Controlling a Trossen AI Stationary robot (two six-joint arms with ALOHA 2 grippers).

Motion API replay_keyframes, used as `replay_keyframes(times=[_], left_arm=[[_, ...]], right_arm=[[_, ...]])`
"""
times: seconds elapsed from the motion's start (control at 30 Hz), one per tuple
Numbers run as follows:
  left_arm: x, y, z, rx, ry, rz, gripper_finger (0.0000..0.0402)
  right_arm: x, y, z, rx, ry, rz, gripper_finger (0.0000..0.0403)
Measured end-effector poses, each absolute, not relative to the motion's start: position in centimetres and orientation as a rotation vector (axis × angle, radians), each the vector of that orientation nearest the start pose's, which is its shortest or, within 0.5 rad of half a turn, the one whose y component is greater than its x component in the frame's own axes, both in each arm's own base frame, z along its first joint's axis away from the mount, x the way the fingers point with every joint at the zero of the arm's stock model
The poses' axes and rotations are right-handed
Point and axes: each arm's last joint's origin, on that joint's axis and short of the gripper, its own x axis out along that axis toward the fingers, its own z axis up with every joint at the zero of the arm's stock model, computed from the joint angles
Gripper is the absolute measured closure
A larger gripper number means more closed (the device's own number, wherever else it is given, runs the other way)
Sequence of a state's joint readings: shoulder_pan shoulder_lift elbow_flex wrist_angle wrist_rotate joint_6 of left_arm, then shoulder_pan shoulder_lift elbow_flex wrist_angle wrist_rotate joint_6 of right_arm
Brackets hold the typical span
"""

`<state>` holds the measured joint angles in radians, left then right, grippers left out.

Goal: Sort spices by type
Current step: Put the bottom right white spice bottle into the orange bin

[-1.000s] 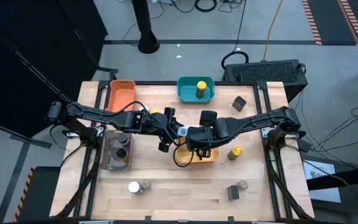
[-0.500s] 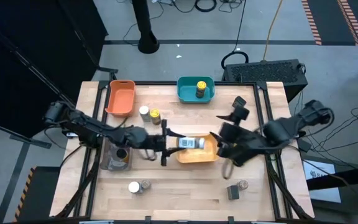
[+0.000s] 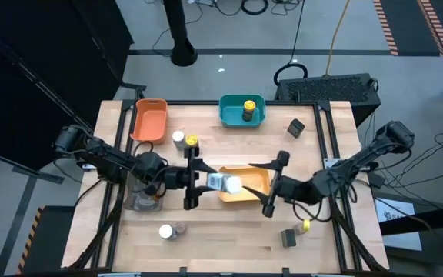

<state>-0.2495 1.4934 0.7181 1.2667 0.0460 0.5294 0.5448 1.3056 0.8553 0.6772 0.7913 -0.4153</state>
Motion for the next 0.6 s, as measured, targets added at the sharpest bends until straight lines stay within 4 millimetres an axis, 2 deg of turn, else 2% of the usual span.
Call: replay_keyframes(times=[0.1, 0.33, 0.6], left_arm=[[28.9, -7.8, 28.8, 0.449, -0.613, -0.183, 0.0197], [29.2, -7.3, 28.6, 0.448, -0.622, -0.173, 0.0197], [30.6, -6.4, 28.4, 0.45, -0.621, -0.118, 0.0197]], right_arm=[[25.7, 11.9, 31.6, -0.233, -0.202, -0.163, 0.0117], [27.2, 10.2, 31.6, -0.245, -0.321, -0.022, 0.0117], [29.5, 9.3, 31.3, -0.291, -0.362, -0.021, 0.0117]])
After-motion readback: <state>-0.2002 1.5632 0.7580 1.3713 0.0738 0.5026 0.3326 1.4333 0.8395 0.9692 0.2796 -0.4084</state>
